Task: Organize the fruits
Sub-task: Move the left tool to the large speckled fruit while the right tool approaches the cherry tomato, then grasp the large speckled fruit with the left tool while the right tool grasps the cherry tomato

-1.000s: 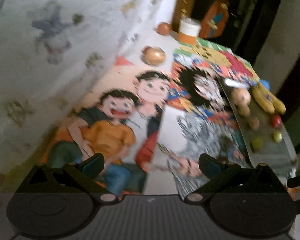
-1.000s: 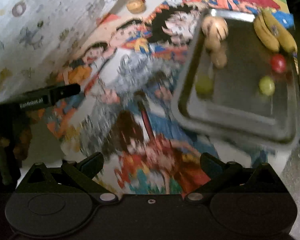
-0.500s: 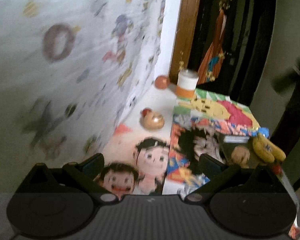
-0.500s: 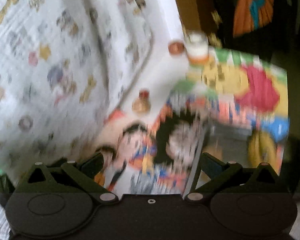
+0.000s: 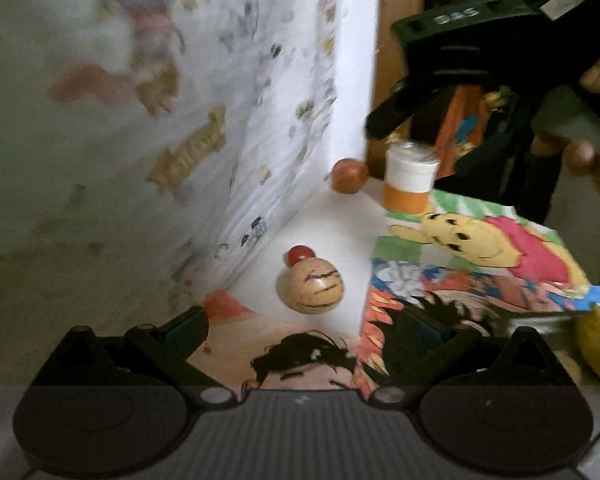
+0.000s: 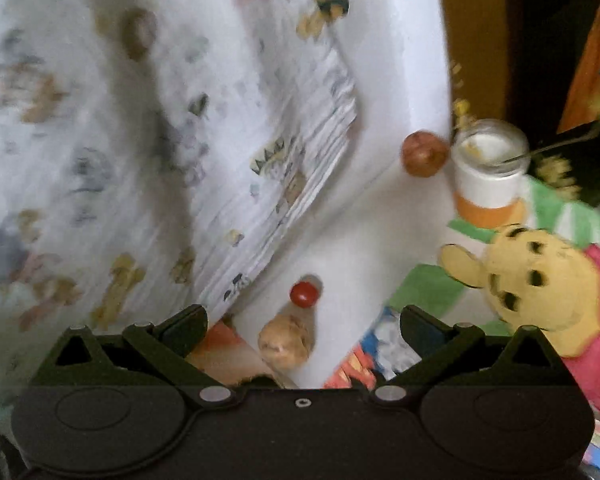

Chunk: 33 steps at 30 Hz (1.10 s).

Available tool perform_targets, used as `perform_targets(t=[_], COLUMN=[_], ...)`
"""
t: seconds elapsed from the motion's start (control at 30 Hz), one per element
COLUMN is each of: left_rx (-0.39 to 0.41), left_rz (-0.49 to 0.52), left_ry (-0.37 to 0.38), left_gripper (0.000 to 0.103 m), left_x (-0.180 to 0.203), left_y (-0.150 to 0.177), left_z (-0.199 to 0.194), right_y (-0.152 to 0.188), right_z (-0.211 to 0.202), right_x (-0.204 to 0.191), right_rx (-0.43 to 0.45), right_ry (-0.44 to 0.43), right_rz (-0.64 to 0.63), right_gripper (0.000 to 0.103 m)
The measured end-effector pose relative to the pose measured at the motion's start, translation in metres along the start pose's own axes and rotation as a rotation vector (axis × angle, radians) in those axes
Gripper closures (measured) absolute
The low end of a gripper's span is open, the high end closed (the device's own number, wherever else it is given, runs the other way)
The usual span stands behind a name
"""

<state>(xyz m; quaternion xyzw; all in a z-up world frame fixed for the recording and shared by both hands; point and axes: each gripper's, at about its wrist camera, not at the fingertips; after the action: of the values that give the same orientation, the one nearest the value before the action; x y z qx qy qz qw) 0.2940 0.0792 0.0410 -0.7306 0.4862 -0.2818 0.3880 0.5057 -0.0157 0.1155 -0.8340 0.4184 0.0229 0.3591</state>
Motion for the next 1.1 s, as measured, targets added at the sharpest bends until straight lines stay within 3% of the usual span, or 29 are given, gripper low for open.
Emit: perform_targets(t=[0.17, 0.4, 0.73, 1.1], left_rx=[-0.03, -0.031, -0.004, -0.005], left_rz=[-0.025, -0.049, -0.146, -0.185], left_ry=[-0.037, -0.01, 0.055, 0.103], left_gripper=[0.0, 0.002, 0.013, 0.029], left_x=[0.002, 0.001, -0.009, -0.02], left_y=[-0.004, -0.006, 0.0, 0.005], left_z=[0.038, 0.065, 0.079, 0.082], right_y=[-0.006, -0.004, -0.002, -0.008], right_z=[0.062, 0.116, 0.139, 0.163], right_x=[0.018, 0.028, 0.029, 0.031], right_rx=[-0.042, -0.089, -0.108, -0.137], right_ry=[-0.062, -0.089, -0.137, -0.124], right_rz=[0.049, 0.082, 0.091, 0.091], right_gripper=[0.003, 0.016, 0.027, 0.043])
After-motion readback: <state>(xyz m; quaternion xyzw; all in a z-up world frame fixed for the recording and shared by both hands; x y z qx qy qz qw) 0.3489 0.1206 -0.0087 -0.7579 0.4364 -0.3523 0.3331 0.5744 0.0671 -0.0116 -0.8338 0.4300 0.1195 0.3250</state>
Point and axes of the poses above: each gripper's, at about its wrist camera, not at the fingertips, and z roughly the way its jaws point, x to its right, y to its underside, and after that the axes turned 1 degree about x, right-handed
